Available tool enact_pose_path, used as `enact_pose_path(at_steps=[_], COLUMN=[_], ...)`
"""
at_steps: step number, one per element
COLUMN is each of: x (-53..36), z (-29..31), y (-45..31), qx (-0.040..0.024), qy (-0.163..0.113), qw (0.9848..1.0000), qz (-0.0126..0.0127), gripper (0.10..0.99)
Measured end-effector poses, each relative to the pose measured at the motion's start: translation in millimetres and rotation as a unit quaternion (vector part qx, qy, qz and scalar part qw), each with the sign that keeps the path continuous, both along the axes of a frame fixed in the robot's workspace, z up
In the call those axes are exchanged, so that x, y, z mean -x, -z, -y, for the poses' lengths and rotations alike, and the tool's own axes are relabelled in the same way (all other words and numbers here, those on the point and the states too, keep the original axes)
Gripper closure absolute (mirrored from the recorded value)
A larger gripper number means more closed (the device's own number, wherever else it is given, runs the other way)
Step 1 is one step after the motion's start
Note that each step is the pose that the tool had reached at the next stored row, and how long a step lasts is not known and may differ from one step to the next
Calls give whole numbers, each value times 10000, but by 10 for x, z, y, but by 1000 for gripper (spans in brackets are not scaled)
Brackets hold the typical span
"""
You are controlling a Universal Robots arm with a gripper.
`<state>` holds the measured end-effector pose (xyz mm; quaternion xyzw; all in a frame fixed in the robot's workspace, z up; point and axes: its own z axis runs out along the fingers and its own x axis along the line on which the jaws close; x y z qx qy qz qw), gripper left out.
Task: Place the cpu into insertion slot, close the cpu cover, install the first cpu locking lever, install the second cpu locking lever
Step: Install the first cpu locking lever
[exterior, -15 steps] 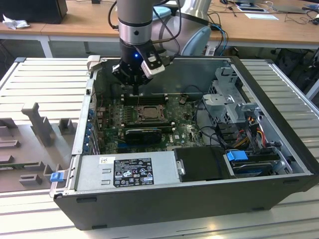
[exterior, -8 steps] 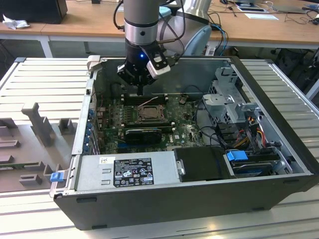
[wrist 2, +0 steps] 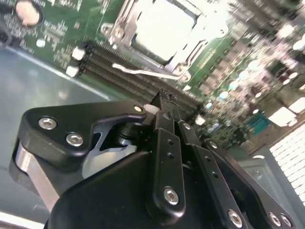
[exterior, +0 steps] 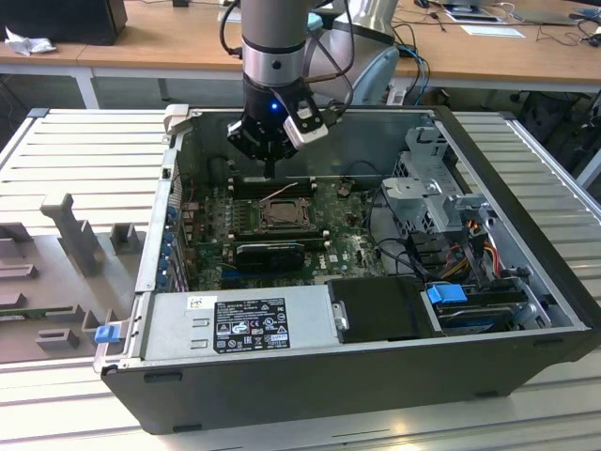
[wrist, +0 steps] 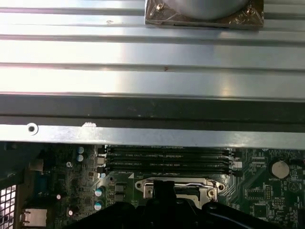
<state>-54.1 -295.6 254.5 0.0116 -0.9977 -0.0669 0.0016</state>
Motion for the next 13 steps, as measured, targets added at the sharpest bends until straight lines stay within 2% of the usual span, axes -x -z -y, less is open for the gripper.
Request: enact_pose_path(at_steps=[2, 3, 4, 6, 7, 8, 13], x=[0, 0, -1, -19, -19, -20, -34], z=[11, 13, 13, 13, 14, 14, 14], y=[4, 17, 41, 138, 148, 159, 228], qx=[-162, -182, -181, -181, -181, -181, -181], qy=[0, 0, 1, 0, 1, 0, -1], qw=[9999, 9998, 9998, 9998, 9998, 9998, 9998], qz=[0, 1, 0, 3, 22, 52, 55], gripper=[980, 980, 980, 980, 980, 980, 980])
